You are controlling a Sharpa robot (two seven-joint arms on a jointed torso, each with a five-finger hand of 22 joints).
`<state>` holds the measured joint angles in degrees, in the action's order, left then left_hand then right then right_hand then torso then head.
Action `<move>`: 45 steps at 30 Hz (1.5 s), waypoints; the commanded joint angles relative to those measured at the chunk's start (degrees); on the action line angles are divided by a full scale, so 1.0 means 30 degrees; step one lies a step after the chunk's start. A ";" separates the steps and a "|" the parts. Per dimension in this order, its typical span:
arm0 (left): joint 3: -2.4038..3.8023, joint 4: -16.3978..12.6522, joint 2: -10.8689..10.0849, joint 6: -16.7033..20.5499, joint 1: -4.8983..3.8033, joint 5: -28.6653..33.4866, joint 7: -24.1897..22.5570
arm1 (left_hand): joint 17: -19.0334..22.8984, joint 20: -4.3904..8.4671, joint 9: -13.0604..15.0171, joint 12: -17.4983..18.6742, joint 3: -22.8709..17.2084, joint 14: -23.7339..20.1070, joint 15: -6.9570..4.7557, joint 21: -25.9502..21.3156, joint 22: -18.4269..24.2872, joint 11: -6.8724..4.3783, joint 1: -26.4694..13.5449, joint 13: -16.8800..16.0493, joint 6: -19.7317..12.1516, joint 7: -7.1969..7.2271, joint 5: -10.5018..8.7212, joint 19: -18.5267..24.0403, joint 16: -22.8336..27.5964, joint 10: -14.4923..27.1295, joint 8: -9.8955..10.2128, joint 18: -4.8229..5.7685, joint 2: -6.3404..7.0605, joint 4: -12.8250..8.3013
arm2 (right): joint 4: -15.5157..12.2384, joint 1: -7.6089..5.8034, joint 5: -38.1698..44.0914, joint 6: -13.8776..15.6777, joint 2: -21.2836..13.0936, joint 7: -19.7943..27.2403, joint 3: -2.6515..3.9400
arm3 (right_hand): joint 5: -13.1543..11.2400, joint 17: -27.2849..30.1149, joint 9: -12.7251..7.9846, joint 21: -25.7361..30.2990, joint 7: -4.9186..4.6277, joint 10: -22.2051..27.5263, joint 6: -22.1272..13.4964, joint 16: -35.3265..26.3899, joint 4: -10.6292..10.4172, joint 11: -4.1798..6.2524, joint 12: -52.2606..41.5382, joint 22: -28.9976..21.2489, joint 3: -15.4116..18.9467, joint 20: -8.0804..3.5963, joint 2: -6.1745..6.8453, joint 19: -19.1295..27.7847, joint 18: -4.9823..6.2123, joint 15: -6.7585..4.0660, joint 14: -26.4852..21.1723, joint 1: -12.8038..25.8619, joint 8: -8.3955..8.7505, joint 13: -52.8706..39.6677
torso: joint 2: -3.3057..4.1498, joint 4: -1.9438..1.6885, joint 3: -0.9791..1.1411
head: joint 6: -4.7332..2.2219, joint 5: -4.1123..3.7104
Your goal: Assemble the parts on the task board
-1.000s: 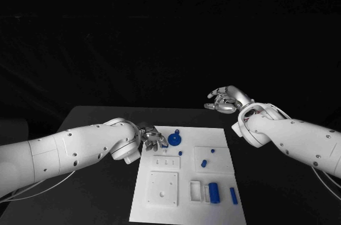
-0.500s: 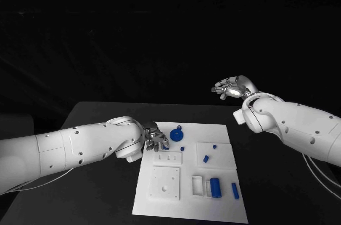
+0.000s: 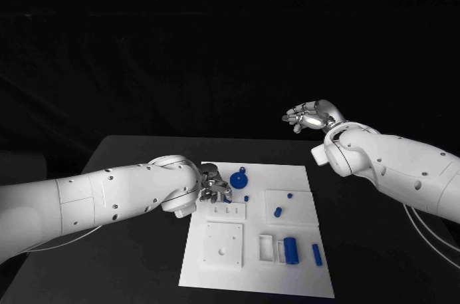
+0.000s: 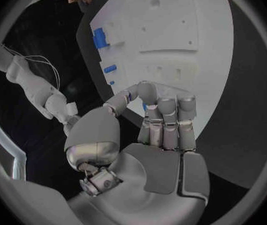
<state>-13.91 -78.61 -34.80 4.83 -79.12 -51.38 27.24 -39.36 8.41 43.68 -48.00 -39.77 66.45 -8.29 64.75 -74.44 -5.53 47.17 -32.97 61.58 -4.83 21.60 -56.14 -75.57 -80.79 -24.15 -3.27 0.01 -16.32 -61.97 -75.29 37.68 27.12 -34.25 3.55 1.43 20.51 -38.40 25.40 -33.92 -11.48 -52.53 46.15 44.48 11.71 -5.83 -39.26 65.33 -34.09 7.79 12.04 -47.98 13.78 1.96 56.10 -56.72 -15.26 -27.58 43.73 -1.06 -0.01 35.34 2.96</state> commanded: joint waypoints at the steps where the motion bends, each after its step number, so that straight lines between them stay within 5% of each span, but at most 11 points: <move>1: 0.0014 0.0145 0.0232 -0.0223 0.0047 -0.0521 0.0113 | -0.0048 0.2524 0.2434 -0.0253 -0.0394 0.0802 -0.1492 0.0145 -0.0077 -0.0709 -0.0124 -0.0096 0.3452 0.2160 0.0257 -0.0228 -0.0254 -0.0080 -0.0179 -0.0412 -0.0201 -0.0173 | -0.0024 -0.0010 -0.0113 -0.0413 0.0056 0.0189 0.0011 | 0.0157 0.0026 -0.0024 0.0109 -0.0071 -0.0126 -0.0065 -0.0100 0.0105 0.0037 0.0056 -0.0006 0.0021 0.0162 -0.0199 0.0001 0.0189 0.0123 -0.0020 0.0061 -0.0097 0.0111 | 0.0036 0.0024 0.0017 | 0.0041 0.0019; 21: 0.0023 0.0381 0.0489 -0.0214 0.0712 -0.3374 -0.0097 | -0.0112 0.2488 0.3832 -0.1785 -0.0924 0.1039 -0.1872 0.0737 -0.0441 -0.1018 -0.1168 -0.0538 0.3835 0.2484 0.2033 -0.0666 -0.1417 -0.0083 -0.0851 -0.0786 -0.0628 -0.0170 | 0.0005 -0.0008 -0.0084 -0.0752 0.0099 0.0032 0.0009 | 0.0948 0.0091 -0.0122 0.0154 -0.0098 -0.0093 -0.0118 -0.0116 0.0218 0.0007 -0.0056 0.0054 0.0126 0.0348 -0.0306 0.0125 0.0309 0.0177 -0.0097 0.0118 -0.0114 0.0621 | 0.0030 -0.0007 -0.0035 | 0.0277 -0.0063; 25: 0.0023 0.0370 0.0507 -0.0360 0.0814 -0.3528 -0.0112 | -0.0041 0.2465 0.4062 -0.2074 -0.1858 0.1007 -0.1919 0.0820 -0.0453 -0.1052 -0.1130 -0.0549 0.3840 0.2518 0.1189 -0.0684 -0.1603 0.0027 -0.0891 -0.0862 -0.0336 -0.0145 | -0.0015 -0.0008 -0.0077 -0.0790 0.0116 0.0015 0.0009 | 0.1024 0.0097 -0.0135 0.0158 -0.0104 -0.0082 -0.0127 -0.0116 0.0225 0.0002 -0.0072 0.0062 0.0145 0.0370 -0.0308 0.0141 0.0323 0.0183 -0.0110 0.0136 -0.0114 0.0676 | 0.0028 0.0010 -0.0027 | 0.0285 -0.0047; 45: 0.0031 0.0700 0.0703 -0.0234 0.1331 -0.3903 -0.0171 | -0.0005 0.2444 0.4186 -0.2264 -0.2166 0.1023 -0.1911 0.0904 -0.0464 -0.1051 -0.1388 -0.0548 0.3897 0.2528 0.1233 -0.0725 -0.1746 0.0023 -0.0930 -0.0871 -0.0425 -0.0143 | 0.0020 -0.0006 -0.0033 -0.0863 0.0171 -0.0001 0.0009 | 0.1196 0.0112 -0.0165 0.0175 -0.0111 -0.0048 -0.0143 -0.0122 0.0251 -0.0009 -0.0114 0.0081 0.0167 0.0420 -0.0375 0.0186 0.0360 0.0201 -0.0150 0.0150 -0.0119 0.0810 | 0.0042 0.0034 -0.0011 | 0.0369 -0.0126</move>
<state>-13.87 -76.47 -32.78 4.58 -75.13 -62.06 27.27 -39.46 9.20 50.72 -54.54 -40.51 67.48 -9.32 67.22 -74.92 -6.67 42.87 -34.56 61.84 -4.57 25.06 -57.98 -80.58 -81.92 -26.25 -5.31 -0.78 -16.44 -61.87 -75.29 37.43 25.39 -33.79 3.29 1.44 23.87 -38.11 24.97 -33.61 -11.67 -52.53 45.89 44.48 12.17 -5.85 -39.26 65.50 -33.62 8.80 11.61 -47.39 13.74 2.20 55.86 -56.28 -15.26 -25.23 43.84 -0.94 -0.09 36.43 2.64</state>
